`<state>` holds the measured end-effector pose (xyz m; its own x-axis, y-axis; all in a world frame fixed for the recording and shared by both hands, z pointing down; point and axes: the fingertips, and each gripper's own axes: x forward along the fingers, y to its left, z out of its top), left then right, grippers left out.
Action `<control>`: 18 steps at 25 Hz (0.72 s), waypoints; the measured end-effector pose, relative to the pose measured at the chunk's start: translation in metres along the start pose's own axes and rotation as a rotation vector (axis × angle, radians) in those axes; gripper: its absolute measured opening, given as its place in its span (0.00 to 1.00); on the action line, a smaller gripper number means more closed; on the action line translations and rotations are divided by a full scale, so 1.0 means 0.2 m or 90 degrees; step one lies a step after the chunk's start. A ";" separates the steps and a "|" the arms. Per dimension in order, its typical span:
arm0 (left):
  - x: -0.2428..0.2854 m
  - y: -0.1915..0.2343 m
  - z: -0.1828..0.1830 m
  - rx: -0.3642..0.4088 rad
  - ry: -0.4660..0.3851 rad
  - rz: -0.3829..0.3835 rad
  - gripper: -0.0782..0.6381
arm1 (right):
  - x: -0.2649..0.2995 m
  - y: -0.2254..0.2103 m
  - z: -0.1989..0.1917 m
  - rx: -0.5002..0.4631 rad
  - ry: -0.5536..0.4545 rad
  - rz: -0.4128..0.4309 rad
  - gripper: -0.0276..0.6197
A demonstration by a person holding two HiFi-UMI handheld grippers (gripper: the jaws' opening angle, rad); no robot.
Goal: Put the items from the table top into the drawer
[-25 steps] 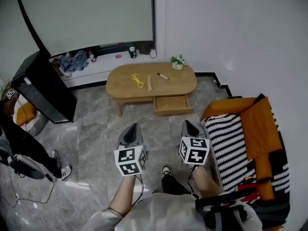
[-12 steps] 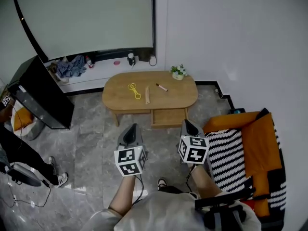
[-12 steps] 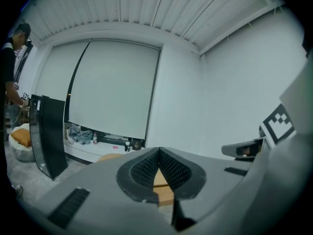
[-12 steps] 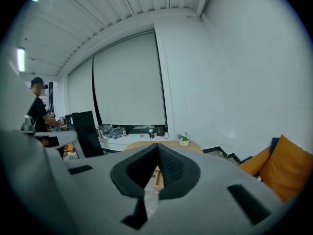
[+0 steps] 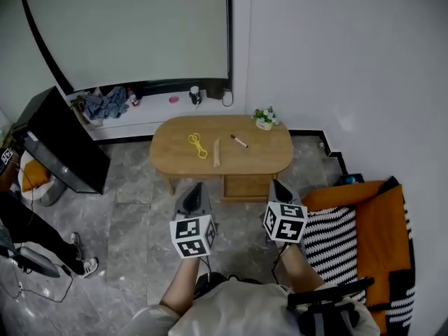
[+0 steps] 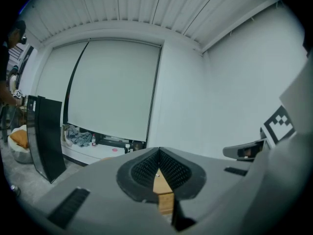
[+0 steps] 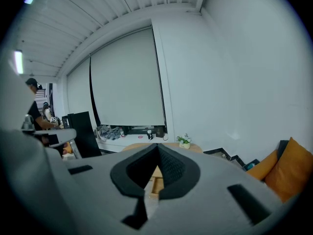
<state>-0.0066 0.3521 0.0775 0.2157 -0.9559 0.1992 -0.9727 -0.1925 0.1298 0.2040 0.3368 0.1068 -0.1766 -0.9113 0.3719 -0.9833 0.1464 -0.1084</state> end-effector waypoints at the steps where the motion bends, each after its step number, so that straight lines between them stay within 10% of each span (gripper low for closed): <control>1: 0.03 0.00 0.00 0.000 0.003 0.001 0.12 | 0.03 -0.02 0.01 0.003 0.002 -0.001 0.03; 18: 0.69 0.19 0.05 0.009 0.025 -0.027 0.12 | 0.67 -0.09 0.13 0.036 0.023 -0.029 0.03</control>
<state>-0.0142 0.2118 0.1006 0.2590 -0.9378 0.2312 -0.9639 -0.2354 0.1247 0.1997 0.2019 0.1338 -0.1344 -0.9019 0.4104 -0.9864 0.0824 -0.1419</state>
